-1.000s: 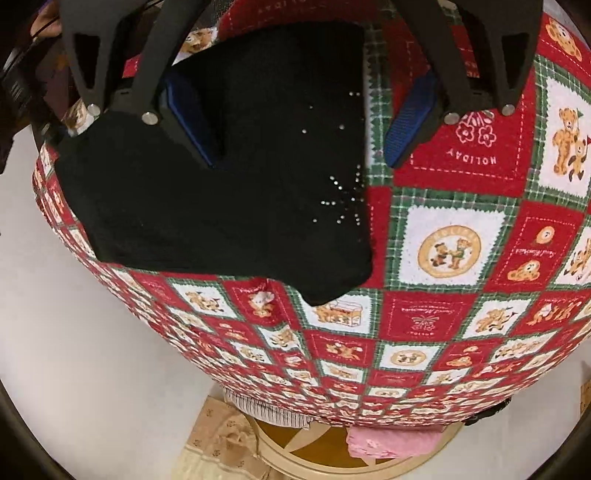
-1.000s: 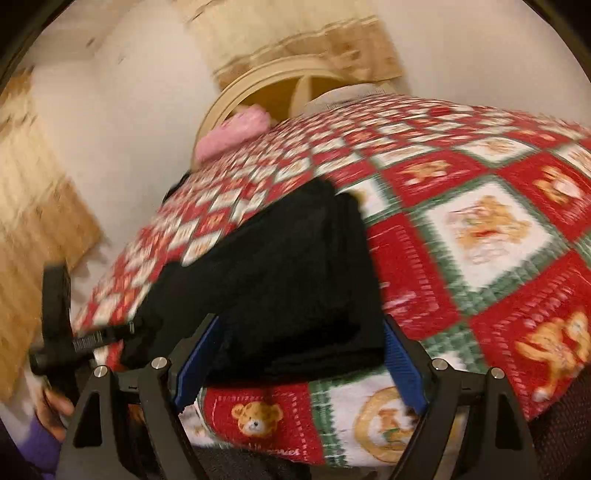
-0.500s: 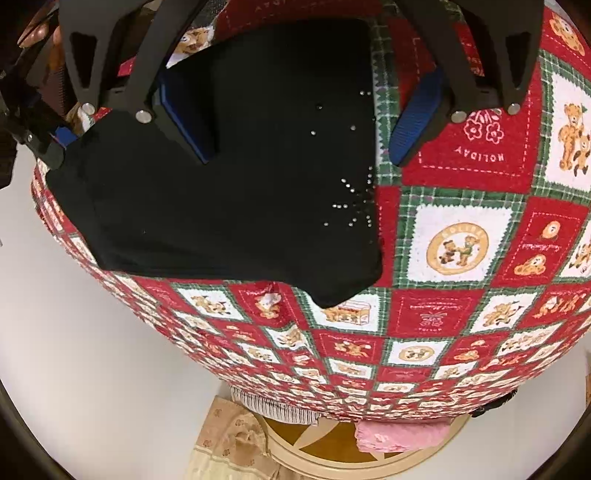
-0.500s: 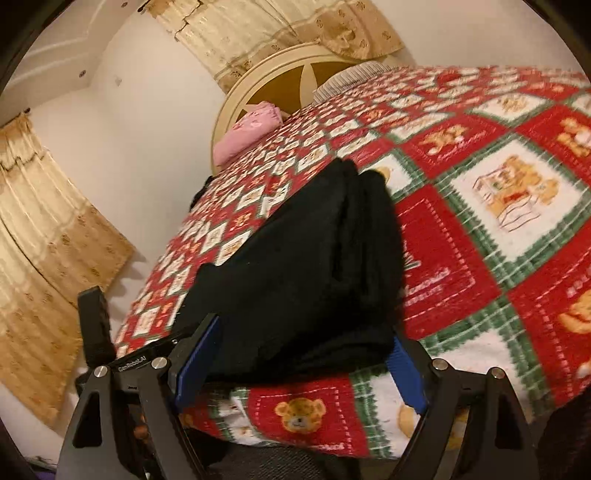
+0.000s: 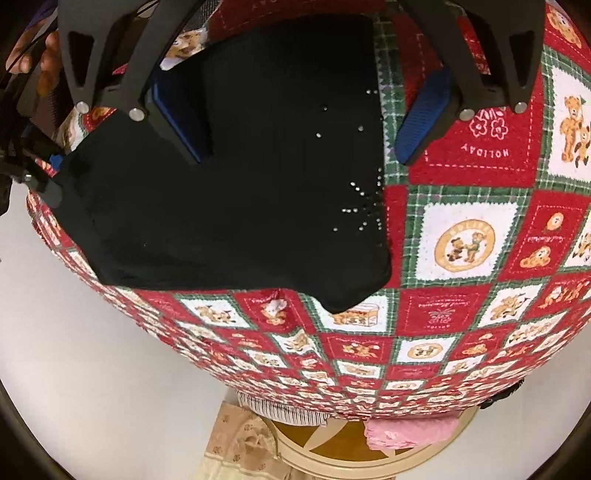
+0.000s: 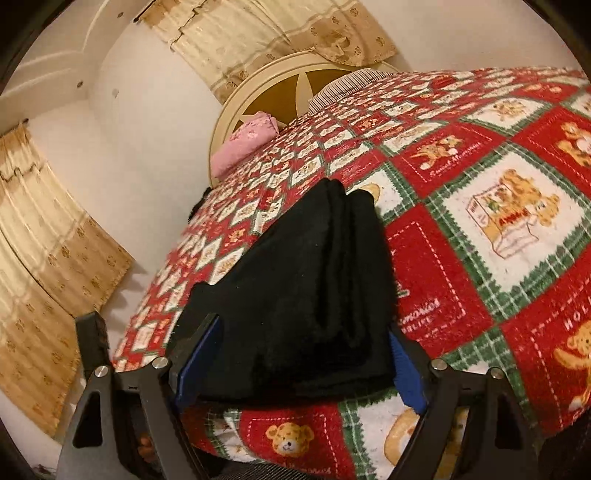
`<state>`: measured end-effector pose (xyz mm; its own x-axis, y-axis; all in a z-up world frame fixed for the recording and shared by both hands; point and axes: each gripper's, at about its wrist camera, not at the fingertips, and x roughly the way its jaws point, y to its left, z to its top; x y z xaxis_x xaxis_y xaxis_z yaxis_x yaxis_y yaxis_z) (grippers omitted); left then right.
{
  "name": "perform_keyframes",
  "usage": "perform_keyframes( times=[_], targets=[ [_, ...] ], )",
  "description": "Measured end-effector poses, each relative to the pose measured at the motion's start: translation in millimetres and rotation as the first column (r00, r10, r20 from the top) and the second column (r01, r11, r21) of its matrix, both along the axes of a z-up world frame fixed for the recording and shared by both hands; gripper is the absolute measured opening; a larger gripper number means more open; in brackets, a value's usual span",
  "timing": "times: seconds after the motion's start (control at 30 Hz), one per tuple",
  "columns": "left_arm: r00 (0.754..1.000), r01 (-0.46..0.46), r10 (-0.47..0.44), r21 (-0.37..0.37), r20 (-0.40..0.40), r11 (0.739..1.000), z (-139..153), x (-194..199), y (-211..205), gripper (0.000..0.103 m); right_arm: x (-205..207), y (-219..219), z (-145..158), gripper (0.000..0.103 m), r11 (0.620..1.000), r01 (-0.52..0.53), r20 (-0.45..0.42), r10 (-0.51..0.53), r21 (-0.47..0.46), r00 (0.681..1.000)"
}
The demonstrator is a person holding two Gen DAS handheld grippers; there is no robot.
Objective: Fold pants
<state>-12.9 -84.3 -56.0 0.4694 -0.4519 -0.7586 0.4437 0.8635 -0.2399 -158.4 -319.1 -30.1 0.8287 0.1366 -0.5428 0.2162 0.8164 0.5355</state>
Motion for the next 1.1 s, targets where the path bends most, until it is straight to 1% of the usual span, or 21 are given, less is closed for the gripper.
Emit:
perform_keyframes(
  times=[0.03, 0.07, 0.1, 0.13, 0.2, 0.23, 0.3, 0.4, 0.57, 0.63, 0.7, 0.73, 0.8, 0.83, 0.9, 0.97, 1.03, 1.1],
  targets=[
    [1.000, -0.001, 0.001, 0.007, -0.003, 1.000, 0, 0, -1, 0.103, 2, 1, -1, 0.063, 1.000, 0.005, -0.016, -0.005, -0.029, 1.000],
    [1.000, -0.001, 0.001, 0.012, -0.003, 1.000, 0, 0, -1, 0.103, 4, 1, -3, 0.051, 0.999, 0.007, -0.033, -0.009, -0.048, 0.999],
    [1.000, -0.001, 0.001, 0.017, -0.001, 1.000, 0, 0, -1, 0.103, 4, -2, -6, 0.047, 0.998, 0.011, -0.039, -0.013, -0.055, 0.999],
    [1.000, 0.000, 0.000, 0.024, 0.000, 1.000, 0, 0, -2, 0.103, 4, -2, -7, 0.045, 0.998, 0.008, -0.037, -0.011, -0.063, 0.999],
    [1.000, -0.001, 0.001, 0.035, 0.000, 0.999, 0, -1, -3, 0.103, 4, 4, -4, 0.039, 0.989, -0.009, -0.046, 0.002, -0.148, 0.999],
    [1.000, -0.003, 0.003, 0.040, -0.004, 0.999, -1, 0, -4, 0.103, 5, 10, -3, 0.039, 0.977, -0.018, -0.055, 0.007, -0.213, 0.998],
    [1.000, -0.005, 0.005, 0.049, -0.011, 0.999, -1, 1, -5, 0.103, 5, 30, 0, 0.037, 0.927, -0.031, -0.070, 0.005, -0.374, 0.998],
    [0.999, -0.017, 0.019, 0.059, -0.027, 0.998, -1, 2, -7, 0.103, 5, 45, 1, 0.036, 0.870, -0.041, -0.071, 0.007, -0.491, 0.997],
    [0.999, -0.046, 0.047, 0.074, -0.014, 0.996, -1, 1, -12, 0.102, 2, 44, -1, 0.036, 0.850, -0.033, -0.066, -0.002, -0.525, 0.998],
    [0.999, -0.031, 0.032, 0.074, -0.003, 0.997, 0, -1, -16, 0.088, 1, 45, -2, 0.036, 0.851, -0.029, -0.064, -0.006, -0.524, 0.998],
    [1.000, -0.023, 0.022, 0.078, 0.018, 0.997, 4, -5, -19, 0.068, 0, 44, -3, 0.036, 0.857, -0.026, -0.063, -0.007, -0.515, 0.998],
    [0.999, -0.022, 0.019, 0.084, 0.028, 0.996, 6, -6, -21, 0.064, 1, 44, -3, 0.036, 0.862, -0.024, -0.062, -0.008, -0.507, 0.998],
    [0.999, -0.029, 0.025, 0.089, 0.042, 0.996, 7, -7, -23, 0.050, 1, 42, -4, 0.036, 0.871, -0.021, -0.061, -0.010, -0.491, 0.998],
    [0.998, -0.041, 0.037, 0.077, 0.044, 0.996, 7, -6, -22, 0.047, 2, 43, -4, 0.036, 0.872, -0.021, -0.061, -0.010, -0.490, 0.998],
    [0.998, -0.056, 0.054, 0.051, 0.042, 0.997, 9, -5, -18, 0.036, 3, 44, -3, 0.036, 0.870, -0.018, -0.059, -0.013, -0.493, 0.998],
    [0.997, -0.074, 0.073, 0.019, 0.033, 0.997, 10, -4, -13, 0.031, 2, 46, -4, 0.036, 0.869, -0.012, -0.055, -0.018, -0.495, 0.998],
    [0.996, -0.089, 0.089, 0.000, 0.025, 0.996, 11, -3, -10, 0.029, 2, 48, -4, 0.036, 0.861, -0.006, -0.052, -0.024, -0.508, 0.998],
    [0.995, -0.089, 0.088, 0.017, 0.040, 0.996, 12, -5, -13, 0.026, 2, 53, -3, 0.036, 0.843, -0.001, -0.051, -0.031, -0.537, 0.998]
  ],
)
